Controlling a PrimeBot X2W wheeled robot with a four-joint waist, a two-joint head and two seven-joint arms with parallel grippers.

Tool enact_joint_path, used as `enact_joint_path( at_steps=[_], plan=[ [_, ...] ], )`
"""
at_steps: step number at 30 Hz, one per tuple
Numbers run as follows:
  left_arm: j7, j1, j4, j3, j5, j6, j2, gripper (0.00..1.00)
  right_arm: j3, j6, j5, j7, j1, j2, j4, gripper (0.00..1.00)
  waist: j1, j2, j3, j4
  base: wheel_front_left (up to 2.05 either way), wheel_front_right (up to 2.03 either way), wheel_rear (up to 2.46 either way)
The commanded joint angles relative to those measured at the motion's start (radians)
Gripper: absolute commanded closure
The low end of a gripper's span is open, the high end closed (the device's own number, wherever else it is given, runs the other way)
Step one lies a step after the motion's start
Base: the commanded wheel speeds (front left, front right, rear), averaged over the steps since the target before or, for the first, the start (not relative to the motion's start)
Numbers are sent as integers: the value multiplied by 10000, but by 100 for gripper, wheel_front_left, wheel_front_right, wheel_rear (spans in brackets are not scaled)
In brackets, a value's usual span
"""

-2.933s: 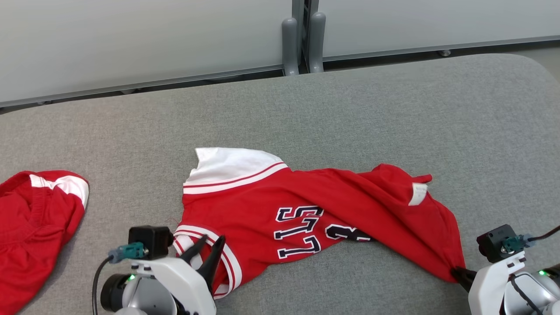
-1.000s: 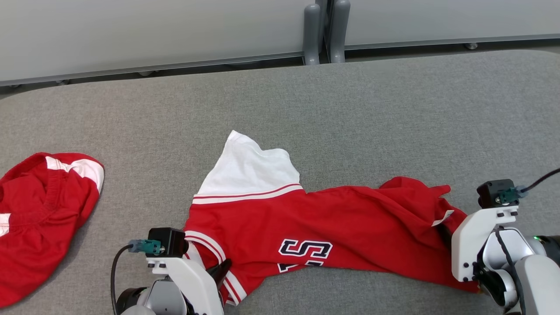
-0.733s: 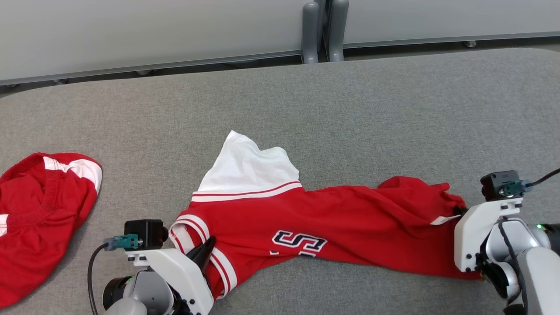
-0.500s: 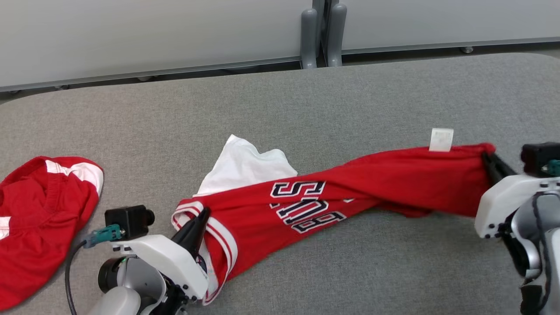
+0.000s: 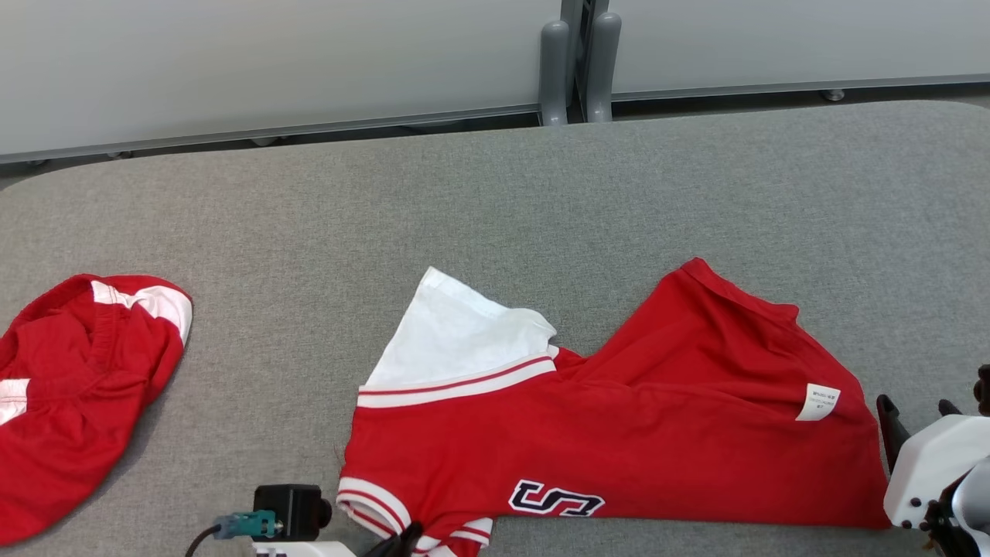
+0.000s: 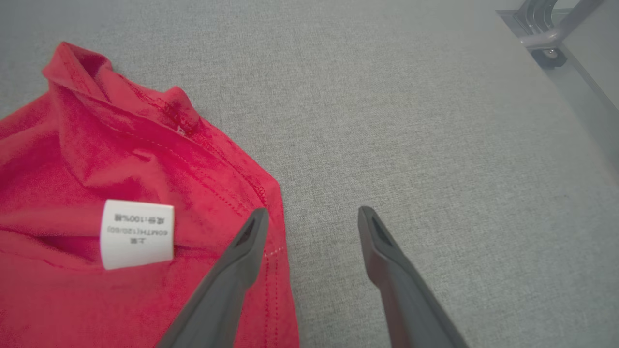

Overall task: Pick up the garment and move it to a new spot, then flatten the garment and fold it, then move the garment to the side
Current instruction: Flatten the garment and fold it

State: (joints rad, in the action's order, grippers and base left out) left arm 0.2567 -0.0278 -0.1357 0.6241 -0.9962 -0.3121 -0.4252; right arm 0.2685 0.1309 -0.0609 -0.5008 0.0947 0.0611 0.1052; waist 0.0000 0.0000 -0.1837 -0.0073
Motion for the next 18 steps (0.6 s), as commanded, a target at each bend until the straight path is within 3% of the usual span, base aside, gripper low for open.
enact_joint_path(
  at_steps=[1,6,7,8,12,16,18],
  plan=[
    [91,-57,85,148,35,73,63,100,94,-1,-113,-112,-117,2,-282,0,0,0,5,5,0,0,0],
    [77,94,376,272,241,3,68,100,326,-1,74,-389,-336,-62,-1048,0,0,0,91,0,0,0,0],
    [22,130,429,295,333,-1,33,37,288,-1,103,-453,-382,-69,-1212,0,0,0,124,0,0,0,0],
    [-20,101,482,279,334,-55,48,0,198,-1,92,-516,-427,-80,-1323,0,0,0,159,3,0,0,0],
    [-61,-76,506,37,308,-409,-75,0,-99,-1,-363,-627,-683,-78,-1633,0,0,0,370,37,0,0,0],
    [-106,-89,153,-418,631,-1106,-691,0,-101,-1,-585,-343,-882,-82,-1759,0,0,0,628,130,0,0,0],
    [-298,194,-141,-672,739,-1153,-812,0,-163,0,-681,-111,-943,-81,-1769,0,0,0,721,172,0,0,0]
  ],
)
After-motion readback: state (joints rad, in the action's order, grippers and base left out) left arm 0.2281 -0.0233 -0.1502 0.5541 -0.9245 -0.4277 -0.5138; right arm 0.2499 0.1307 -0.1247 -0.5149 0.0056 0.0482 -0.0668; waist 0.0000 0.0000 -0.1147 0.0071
